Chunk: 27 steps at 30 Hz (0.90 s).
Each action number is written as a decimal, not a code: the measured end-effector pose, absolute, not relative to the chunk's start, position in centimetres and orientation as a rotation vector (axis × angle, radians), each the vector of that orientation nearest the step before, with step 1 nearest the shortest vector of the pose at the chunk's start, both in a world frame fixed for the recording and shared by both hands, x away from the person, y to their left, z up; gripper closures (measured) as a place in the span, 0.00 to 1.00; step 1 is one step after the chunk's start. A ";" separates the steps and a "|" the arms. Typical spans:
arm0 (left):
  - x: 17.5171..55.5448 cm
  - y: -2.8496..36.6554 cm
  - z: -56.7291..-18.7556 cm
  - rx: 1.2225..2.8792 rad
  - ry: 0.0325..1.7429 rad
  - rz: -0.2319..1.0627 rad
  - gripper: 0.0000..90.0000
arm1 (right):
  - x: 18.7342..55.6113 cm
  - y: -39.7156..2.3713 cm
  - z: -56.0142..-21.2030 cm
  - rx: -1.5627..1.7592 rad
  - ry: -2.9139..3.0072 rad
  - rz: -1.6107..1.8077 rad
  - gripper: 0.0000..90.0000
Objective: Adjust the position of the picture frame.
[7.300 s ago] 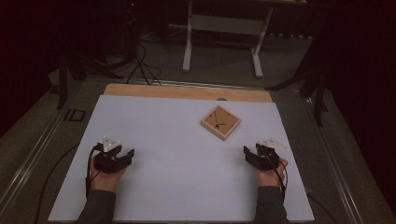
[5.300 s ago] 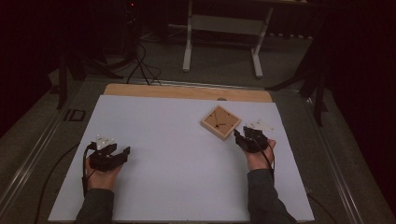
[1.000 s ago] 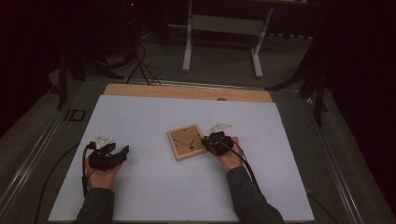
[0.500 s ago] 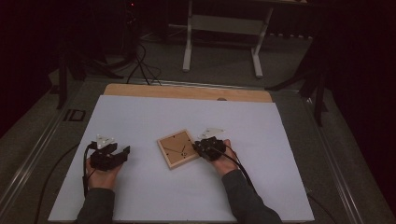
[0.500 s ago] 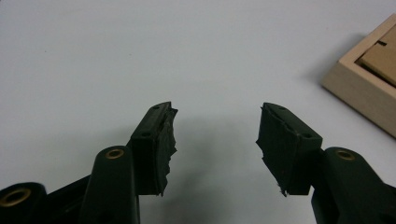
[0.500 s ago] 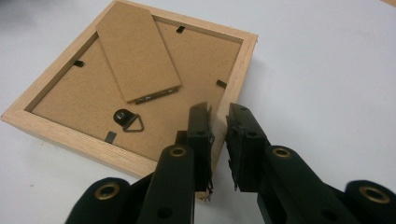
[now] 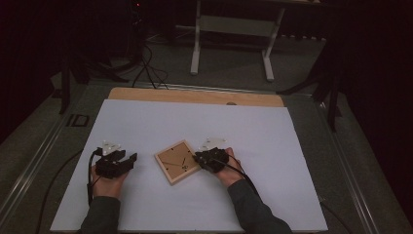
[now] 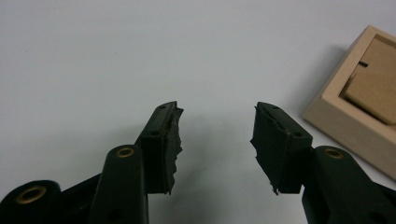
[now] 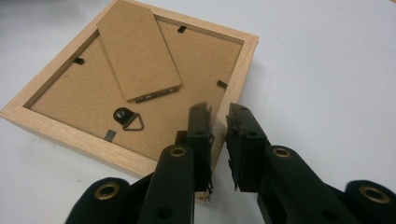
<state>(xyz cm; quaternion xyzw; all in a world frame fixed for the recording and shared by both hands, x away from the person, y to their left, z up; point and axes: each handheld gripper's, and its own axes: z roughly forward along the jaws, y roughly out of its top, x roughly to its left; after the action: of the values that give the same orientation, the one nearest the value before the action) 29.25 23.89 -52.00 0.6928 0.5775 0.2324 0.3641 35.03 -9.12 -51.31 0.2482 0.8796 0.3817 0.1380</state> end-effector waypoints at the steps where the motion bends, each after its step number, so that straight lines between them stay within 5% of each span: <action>1: 29.3 23.9 -52.0 1.785 1.478 0.592 0.57 | 34.8 -8.9 -51.3 0.703 2.546 1.108 0.88; 16: 30.1 22.3 -52.6 1.874 1.401 0.585 0.66 | 34.1 -9.0 -50.5 0.721 2.518 1.146 0.79; 27: 30.4 21.1 -52.5 1.929 1.317 0.556 0.87 | 31.8 -9.6 -50.3 0.659 2.543 1.124 0.92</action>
<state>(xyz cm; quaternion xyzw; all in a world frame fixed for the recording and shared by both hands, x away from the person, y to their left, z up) 30.40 21.10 -52.46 0.7488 0.5115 0.2160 0.3619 31.77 -9.64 -50.33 0.2282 0.8811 0.3893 0.1416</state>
